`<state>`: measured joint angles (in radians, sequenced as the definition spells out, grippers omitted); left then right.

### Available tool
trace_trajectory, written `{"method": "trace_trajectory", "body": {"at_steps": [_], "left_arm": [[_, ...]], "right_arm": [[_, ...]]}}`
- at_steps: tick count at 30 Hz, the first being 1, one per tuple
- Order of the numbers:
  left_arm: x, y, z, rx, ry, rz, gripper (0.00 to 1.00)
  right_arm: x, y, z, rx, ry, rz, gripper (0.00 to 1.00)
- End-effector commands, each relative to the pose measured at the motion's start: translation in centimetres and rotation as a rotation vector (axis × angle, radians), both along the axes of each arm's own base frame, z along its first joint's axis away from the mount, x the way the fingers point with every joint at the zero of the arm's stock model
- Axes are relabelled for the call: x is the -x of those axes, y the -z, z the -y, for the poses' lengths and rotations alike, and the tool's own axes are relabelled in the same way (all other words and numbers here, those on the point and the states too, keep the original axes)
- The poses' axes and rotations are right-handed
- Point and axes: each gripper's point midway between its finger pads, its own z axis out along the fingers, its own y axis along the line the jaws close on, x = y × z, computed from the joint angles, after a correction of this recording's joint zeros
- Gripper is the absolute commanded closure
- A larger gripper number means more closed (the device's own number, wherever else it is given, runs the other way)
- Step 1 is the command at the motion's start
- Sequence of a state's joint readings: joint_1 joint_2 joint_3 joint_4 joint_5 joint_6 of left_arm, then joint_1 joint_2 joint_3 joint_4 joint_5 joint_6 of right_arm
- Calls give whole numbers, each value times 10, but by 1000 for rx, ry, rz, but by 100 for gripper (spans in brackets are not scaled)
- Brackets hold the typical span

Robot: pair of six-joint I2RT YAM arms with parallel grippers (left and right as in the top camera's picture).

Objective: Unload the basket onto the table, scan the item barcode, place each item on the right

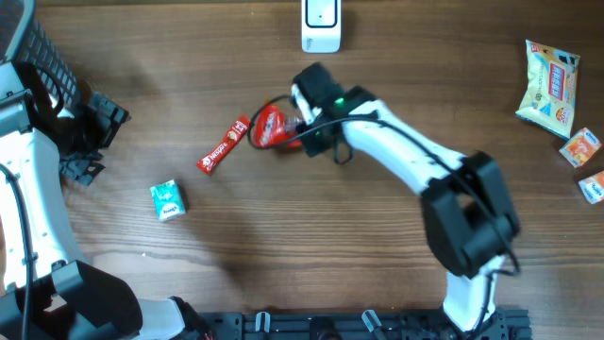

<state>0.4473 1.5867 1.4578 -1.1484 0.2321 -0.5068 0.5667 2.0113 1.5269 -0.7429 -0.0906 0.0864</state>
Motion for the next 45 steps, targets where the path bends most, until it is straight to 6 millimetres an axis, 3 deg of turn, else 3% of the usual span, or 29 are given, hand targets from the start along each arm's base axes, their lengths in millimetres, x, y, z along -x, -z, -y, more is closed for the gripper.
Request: {"method": "trace_trajectory", "body": {"at_steps": [1, 11, 13, 16, 17, 20, 21, 22, 24, 25, 29, 33, 39, 42, 45], "left_arm": [[0, 0, -3, -14, -2, -4, 0], [0, 0, -4, -14, -3, -4, 0], [0, 0, -4, -14, -3, -4, 0], [0, 0, -4, -14, -3, -4, 0], [0, 0, -3, -14, -2, -4, 0], [0, 0, -4, -14, -3, -4, 0], [0, 0, -4, -14, -3, -4, 0], [0, 0, -4, -14, -3, -4, 0], [0, 0, -3, -14, -2, -4, 0], [0, 0, -3, -14, -3, -4, 0], [0, 0, -4, -14, -3, -4, 0], [0, 0, -3, -14, -2, -4, 0], [0, 0, -4, -14, -3, -4, 0], [0, 0, -3, -14, -2, -4, 0], [0, 0, -4, -14, -3, -4, 0]], "right_arm": [[-6, -56, -7, -300, 3, -48, 96], [-6, -111, 9, -785, -16, -260, 96], [-8, -110, 14, -780, -7, -258, 96], [-10, -87, 24, -629, 28, -220, 93], [-8, -78, 25, -561, 33, -208, 78], [-1, -58, 22, -390, 50, -180, 19], [1, -51, 19, -320, 78, -164, 5], [2, -48, 16, -283, 101, -151, 1], [4, -43, 4, -210, 118, -103, 0], [6, -40, -11, -155, 89, -42, 0], [14, -32, -31, -4, 44, 86, 1], [22, -25, -38, 168, 46, 208, 1], [34, 9, -46, 323, 80, 276, 10], [34, 30, -43, 399, 85, 300, 13], [31, 35, -39, 442, 88, 325, 16]]}}
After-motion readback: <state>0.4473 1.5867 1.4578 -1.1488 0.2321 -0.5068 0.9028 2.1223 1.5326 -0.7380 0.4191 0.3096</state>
